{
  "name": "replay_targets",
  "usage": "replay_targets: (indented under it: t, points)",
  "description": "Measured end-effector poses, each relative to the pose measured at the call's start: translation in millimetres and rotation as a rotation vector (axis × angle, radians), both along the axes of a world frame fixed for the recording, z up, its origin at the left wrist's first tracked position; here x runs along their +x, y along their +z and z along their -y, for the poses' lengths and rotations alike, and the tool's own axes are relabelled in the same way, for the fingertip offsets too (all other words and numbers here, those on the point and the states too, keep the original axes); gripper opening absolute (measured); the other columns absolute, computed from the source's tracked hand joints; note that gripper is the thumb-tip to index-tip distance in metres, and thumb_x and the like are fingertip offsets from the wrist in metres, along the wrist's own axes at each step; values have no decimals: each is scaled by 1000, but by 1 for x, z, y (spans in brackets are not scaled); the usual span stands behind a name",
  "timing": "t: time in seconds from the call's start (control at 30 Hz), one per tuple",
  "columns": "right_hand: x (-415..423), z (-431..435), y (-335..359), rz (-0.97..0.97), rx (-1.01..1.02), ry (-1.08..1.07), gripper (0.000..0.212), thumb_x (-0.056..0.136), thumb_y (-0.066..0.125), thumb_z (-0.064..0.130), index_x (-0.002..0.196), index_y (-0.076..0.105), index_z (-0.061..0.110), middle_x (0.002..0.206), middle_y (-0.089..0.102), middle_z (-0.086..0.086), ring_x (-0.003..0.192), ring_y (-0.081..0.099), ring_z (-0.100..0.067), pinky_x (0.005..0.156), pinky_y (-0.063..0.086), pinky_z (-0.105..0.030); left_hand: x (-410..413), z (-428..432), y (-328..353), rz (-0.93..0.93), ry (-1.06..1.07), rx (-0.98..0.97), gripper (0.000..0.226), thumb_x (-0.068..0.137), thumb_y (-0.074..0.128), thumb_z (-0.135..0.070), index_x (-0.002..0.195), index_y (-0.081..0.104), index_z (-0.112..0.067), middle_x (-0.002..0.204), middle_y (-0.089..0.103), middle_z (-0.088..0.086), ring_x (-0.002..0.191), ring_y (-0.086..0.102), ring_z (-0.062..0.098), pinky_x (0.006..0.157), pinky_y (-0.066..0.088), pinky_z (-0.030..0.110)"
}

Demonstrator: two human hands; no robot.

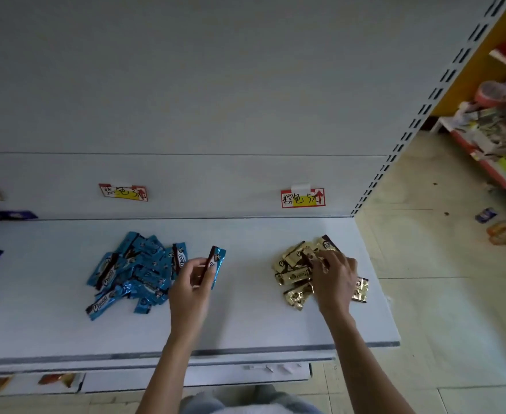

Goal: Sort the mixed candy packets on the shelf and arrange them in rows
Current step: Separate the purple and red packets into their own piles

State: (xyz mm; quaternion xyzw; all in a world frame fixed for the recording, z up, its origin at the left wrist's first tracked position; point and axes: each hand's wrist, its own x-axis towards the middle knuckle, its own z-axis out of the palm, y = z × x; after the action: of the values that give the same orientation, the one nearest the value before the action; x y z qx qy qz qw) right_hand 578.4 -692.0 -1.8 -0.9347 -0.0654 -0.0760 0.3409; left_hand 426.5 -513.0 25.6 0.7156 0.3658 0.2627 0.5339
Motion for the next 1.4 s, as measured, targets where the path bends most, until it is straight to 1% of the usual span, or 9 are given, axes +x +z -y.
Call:
replay_targets:
  t: [0.13, 0.23, 0.37, 0.5, 0.67, 0.97, 1.13, 1.27, 1.4]
  points:
    - [-18, -21, 14, 21, 149, 63, 19, 82, 63, 4, 100, 69, 10, 101, 66, -4, 101, 53, -24, 79, 30, -22, -12, -10, 0, -13, 37, 17, 11, 91, 58, -15, 99, 59, -22, 87, 63, -10, 73, 58, -3, 60, 42, 7]
    - [-40, -47, 28, -151, 372, 224, 19, 83, 60, -3, 93, 69, 11, 86, 67, 2, 80, 61, -5, 69, 41, -17, -26, -27, 0, -3, 69, 19, 14, 89, 59, -11, 102, 60, -18, 91, 64, -10, 81, 60, -1, 65, 44, 6]
    - [-76, -82, 37, -213, 392, 367, 25, 83, 57, -5, 91, 66, 17, 81, 69, 6, 75, 60, 3, 60, 40, -6, -48, -56, 1, 23, 128, 54, 13, 86, 64, -10, 97, 62, -17, 89, 65, -11, 79, 60, -7, 66, 44, 5]
    - [-107, -107, 35, -258, 364, 442, 29, 83, 56, -6, 90, 64, 21, 81, 69, 4, 75, 58, 3, 59, 40, -5, -59, -86, -10, -23, 204, 155, 11, 83, 68, -8, 93, 66, -11, 87, 67, -2, 76, 61, 6, 65, 45, 7]
    - [-132, -125, 33, -304, 359, 432, 27, 83, 55, -8, 92, 66, 15, 80, 69, 2, 78, 59, 3, 59, 41, -4, -68, -116, -26, -232, 187, 300, 21, 79, 73, -23, 94, 68, -9, 94, 70, 6, 87, 63, 23, 76, 52, 38]
    - [-170, -178, 53, -373, 468, 478, 26, 87, 57, -1, 90, 64, 24, 88, 69, 4, 81, 61, 0, 61, 45, -5, -155, -157, 23, -16, 202, 8, 12, 91, 57, -15, 99, 63, -20, 93, 65, -8, 90, 59, 10, 68, 40, 5]
    - [-218, -228, 79, -444, 501, 772, 23, 88, 60, 4, 91, 64, 27, 87, 68, 8, 79, 61, 1, 65, 45, -7, -222, -153, 60, 121, 353, -55, 20, 91, 55, -11, 93, 64, -29, 95, 67, -8, 93, 61, 7, 80, 46, 20]
    - [-262, -251, 94, -511, 468, 1028, 22, 88, 59, 4, 94, 64, 25, 89, 68, 6, 80, 60, -1, 68, 44, -7, -282, -135, 74, 108, 540, -14, 17, 90, 58, -12, 95, 66, -26, 93, 68, -18, 88, 61, -2, 68, 46, 8]
    - [-302, -255, 94, -594, 426, 1225, 25, 88, 57, 3, 97, 65, 24, 89, 69, 10, 84, 62, -3, 70, 46, -9, -333, -98, 71, 62, 782, 50, 23, 90, 58, -10, 90, 65, -32, 93, 67, -20, 89, 61, -1, 72, 45, 13]
